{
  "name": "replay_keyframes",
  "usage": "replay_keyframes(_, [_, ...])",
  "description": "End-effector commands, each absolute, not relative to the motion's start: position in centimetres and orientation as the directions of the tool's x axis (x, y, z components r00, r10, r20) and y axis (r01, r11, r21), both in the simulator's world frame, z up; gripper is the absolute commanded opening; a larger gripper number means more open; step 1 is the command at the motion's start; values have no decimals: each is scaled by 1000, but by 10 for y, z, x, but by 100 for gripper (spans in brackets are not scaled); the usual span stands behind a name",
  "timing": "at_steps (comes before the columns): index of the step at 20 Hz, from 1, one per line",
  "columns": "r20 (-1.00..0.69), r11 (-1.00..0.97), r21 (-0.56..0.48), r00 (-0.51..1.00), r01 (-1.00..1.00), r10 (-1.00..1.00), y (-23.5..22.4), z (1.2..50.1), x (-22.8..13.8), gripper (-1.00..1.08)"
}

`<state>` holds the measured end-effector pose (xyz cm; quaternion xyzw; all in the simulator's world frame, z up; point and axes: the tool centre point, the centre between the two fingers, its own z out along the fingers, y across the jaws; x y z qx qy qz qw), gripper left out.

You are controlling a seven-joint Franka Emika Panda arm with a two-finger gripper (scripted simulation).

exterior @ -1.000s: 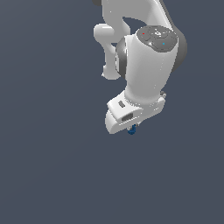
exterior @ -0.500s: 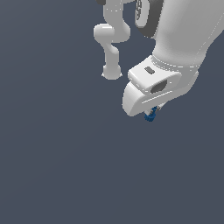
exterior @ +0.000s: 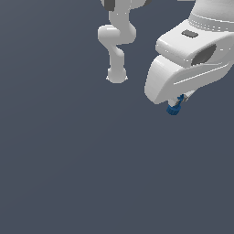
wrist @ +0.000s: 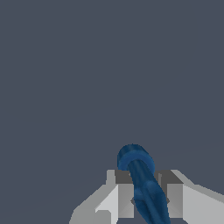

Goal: Pick up the object and move it to a goal position.

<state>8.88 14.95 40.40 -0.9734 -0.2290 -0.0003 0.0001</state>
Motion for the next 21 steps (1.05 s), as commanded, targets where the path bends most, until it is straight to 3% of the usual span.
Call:
replay_keyframes(1, [0, -895, 0, 895, 445, 445, 154, 415, 90, -100])
replay_keyframes(21, [0, -895, 0, 895, 445, 445, 167, 441, 93, -100])
